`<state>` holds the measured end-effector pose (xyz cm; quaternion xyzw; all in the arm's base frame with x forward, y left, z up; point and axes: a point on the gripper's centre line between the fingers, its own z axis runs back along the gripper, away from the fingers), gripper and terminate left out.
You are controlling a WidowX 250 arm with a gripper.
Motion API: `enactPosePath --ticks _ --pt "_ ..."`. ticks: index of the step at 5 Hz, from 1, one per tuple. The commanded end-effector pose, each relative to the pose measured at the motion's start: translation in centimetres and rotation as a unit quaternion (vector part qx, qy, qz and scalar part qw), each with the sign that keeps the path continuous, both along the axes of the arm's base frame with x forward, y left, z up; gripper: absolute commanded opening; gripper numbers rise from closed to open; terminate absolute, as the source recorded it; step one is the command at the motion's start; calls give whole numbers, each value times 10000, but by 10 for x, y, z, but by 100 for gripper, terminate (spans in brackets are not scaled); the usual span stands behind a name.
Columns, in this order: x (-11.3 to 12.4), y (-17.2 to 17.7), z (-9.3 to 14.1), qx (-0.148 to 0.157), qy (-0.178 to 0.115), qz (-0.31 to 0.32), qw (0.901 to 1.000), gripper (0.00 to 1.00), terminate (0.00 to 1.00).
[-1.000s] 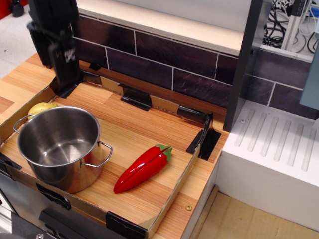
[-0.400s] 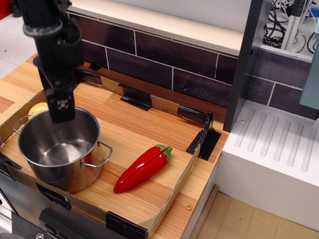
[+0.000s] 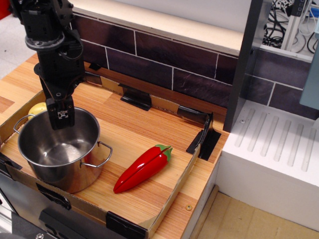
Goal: Topple metal pot
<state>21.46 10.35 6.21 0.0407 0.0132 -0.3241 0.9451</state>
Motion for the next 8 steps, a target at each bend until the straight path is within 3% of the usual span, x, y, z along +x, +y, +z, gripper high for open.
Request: enactPosePath --ticks 1,2,3,5,6,7,8 --pt "4 7 4 176 -366 159 9990 0 0" --pt "5 8 3 93 -252 249 9993 0 0" --pt "6 8 4 131 -316 286 9990 0 0" --pt "7 18 41 370 -1101 625 9913 0 0" --pt "9 26 65 322 -1676 1000 9802 0 0" --pt "12 26 80 504 -2698 1358 9520 0 0" --pt "14 16 78 803 -3184 1424 9337 0 0"
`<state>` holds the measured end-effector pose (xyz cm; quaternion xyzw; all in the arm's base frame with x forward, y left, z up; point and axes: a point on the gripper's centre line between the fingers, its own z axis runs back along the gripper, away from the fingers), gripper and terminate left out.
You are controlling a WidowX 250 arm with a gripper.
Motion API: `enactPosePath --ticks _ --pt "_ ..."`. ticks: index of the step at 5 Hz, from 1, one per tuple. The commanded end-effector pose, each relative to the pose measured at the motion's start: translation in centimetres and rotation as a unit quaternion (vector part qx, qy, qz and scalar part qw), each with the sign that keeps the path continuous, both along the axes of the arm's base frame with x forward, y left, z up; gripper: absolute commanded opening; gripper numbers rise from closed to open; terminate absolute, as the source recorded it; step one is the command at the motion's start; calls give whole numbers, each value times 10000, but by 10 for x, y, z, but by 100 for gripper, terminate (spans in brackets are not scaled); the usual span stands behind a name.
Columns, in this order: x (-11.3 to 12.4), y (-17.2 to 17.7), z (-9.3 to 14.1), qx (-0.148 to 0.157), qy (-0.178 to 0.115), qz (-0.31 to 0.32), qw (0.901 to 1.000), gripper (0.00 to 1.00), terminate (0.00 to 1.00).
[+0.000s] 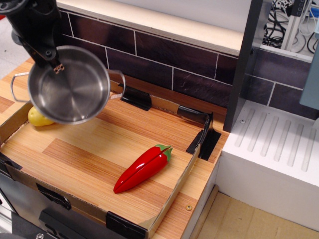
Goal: Topple metal pot
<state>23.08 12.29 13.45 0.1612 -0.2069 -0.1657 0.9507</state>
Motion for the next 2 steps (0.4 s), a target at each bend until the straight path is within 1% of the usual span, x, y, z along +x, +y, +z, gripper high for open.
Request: enactPosePath --ticks 1,2 --pt "-2 -12 -4 819 -998 122 9916 0 0" --pt "2 -20 -14 1242 -1280 96 9839 0 0"
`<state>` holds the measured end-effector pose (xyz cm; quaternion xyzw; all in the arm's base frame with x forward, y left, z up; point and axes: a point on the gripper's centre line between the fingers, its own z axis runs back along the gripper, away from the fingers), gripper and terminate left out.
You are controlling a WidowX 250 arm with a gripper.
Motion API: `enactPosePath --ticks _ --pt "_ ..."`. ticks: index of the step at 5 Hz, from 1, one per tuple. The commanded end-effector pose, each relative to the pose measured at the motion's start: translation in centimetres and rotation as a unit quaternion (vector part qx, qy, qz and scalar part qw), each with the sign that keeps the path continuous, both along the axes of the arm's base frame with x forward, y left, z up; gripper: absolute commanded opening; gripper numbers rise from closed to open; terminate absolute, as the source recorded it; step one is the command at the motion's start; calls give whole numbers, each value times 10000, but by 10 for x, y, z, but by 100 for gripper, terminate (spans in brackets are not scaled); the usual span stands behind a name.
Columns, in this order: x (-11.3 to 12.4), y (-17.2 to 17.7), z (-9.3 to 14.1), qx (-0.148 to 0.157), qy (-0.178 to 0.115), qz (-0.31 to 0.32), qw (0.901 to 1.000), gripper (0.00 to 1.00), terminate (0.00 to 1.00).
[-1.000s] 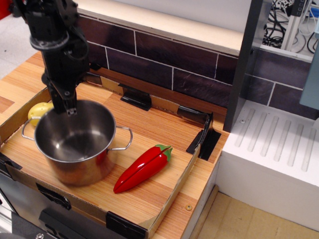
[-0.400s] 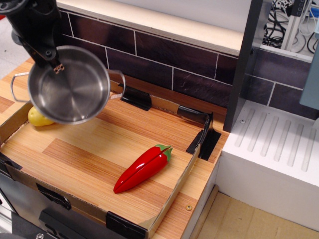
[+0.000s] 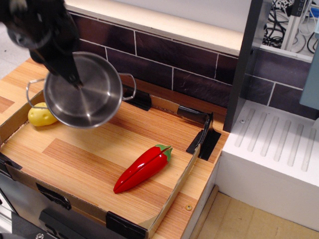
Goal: Topple metal pot
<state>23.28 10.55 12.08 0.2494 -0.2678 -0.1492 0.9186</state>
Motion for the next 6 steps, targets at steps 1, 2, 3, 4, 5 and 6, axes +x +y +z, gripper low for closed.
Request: enactPosePath --ticks 1,2,3,4,5,6 --pt "4 -8 -5 1085 -120 104 9940 0 0" --pt "5 -11 -7 1159 176 205 9929 0 0" --pt "6 -15 -11 1277 285 227 9911 0 0" --pt "8 -18 -12 1311 401 407 9897 100 0" --pt "11 -20 -12 973 492 685 9917 100 0" --pt "12 -26 -10 542 577 776 9938 100 0"
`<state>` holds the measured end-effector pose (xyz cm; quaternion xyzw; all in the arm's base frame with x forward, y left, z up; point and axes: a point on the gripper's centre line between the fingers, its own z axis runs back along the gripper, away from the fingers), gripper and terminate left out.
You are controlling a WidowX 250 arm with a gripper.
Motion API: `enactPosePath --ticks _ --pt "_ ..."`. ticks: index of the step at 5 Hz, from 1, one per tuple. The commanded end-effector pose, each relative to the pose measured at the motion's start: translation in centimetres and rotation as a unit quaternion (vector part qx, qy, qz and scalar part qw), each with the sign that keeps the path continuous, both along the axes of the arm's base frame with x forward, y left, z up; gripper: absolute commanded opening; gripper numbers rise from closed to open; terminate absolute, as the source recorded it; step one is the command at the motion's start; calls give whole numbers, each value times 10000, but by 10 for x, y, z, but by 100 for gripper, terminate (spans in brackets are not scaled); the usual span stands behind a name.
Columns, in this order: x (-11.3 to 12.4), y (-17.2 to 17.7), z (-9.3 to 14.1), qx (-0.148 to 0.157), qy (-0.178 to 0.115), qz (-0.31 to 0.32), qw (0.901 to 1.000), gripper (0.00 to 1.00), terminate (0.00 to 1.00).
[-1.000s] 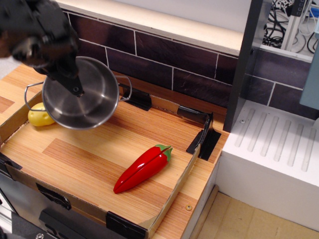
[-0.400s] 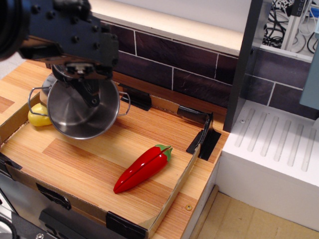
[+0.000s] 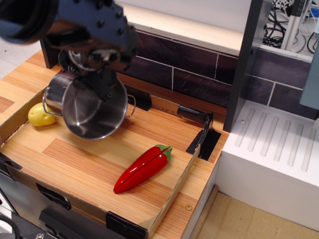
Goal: Topple metal pot
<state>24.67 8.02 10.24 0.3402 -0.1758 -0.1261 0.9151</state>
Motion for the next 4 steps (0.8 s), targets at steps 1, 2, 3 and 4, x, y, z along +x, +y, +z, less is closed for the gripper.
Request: enactPosePath --ticks 1,2,3,4 --pt "-2 -7 13 -970 139 588 9934 100 0" --pt "-1 -10 20 -1739 459 995 9786 100 0" --pt "0 -8 28 -2683 798 1114 9536 100 0" --pt "-2 2 46 -3836 703 909 9163 100 0"
